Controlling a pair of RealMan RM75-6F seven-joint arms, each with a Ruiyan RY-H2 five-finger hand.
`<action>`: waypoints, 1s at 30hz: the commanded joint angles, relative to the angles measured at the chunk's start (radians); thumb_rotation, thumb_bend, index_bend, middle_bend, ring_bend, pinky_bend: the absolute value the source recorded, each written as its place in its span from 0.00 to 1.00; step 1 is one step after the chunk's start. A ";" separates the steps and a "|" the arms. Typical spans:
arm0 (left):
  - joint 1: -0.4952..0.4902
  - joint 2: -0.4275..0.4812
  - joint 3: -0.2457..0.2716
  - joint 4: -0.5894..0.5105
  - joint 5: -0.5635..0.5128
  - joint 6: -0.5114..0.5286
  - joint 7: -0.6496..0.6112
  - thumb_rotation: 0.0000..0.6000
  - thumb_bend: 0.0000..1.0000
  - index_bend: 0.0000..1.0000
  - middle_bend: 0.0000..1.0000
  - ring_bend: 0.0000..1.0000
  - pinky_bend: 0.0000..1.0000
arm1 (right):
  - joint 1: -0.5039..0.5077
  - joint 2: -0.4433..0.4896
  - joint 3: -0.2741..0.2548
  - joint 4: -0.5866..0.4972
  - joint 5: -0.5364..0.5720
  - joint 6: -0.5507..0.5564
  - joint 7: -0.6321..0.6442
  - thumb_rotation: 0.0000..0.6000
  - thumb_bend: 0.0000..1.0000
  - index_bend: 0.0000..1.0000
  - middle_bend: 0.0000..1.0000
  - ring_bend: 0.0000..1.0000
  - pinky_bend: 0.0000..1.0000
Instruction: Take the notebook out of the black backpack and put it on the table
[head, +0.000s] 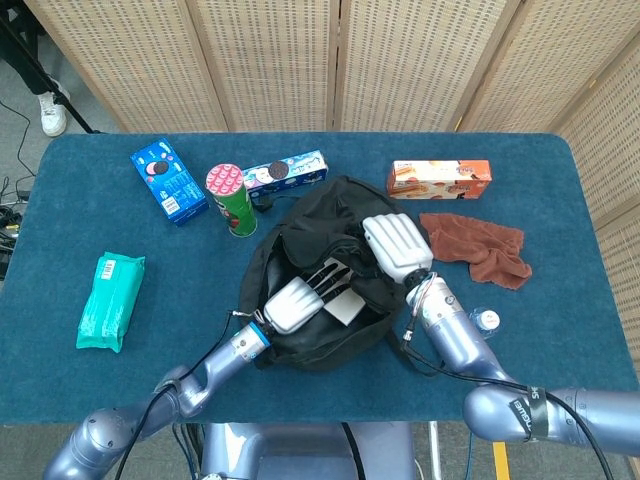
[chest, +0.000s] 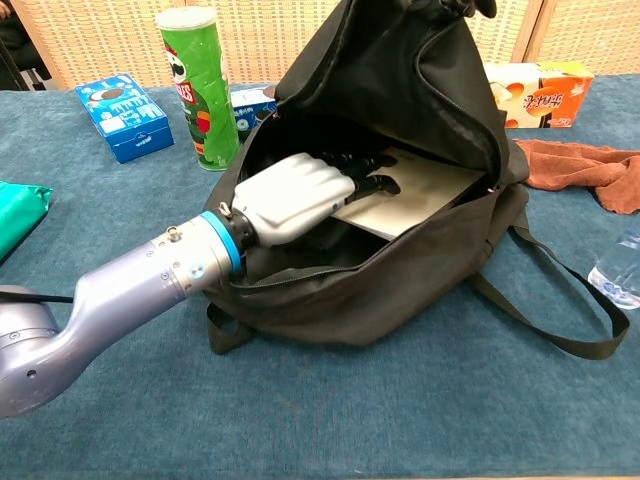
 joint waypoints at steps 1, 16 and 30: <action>0.000 -0.004 -0.003 0.009 -0.001 0.022 -0.008 1.00 0.63 0.53 0.20 0.14 0.16 | 0.001 0.000 -0.001 0.002 0.000 0.001 0.002 1.00 0.67 0.61 0.67 0.69 0.67; 0.029 0.029 0.009 0.032 0.011 0.166 -0.079 1.00 0.62 0.75 0.42 0.30 0.30 | -0.017 0.007 -0.016 0.053 -0.012 0.008 0.024 1.00 0.67 0.61 0.67 0.69 0.67; 0.147 0.340 0.002 -0.347 0.021 0.431 -0.164 1.00 0.62 0.76 0.43 0.31 0.30 | -0.050 -0.027 -0.053 0.157 -0.005 0.017 0.034 1.00 0.67 0.61 0.67 0.69 0.67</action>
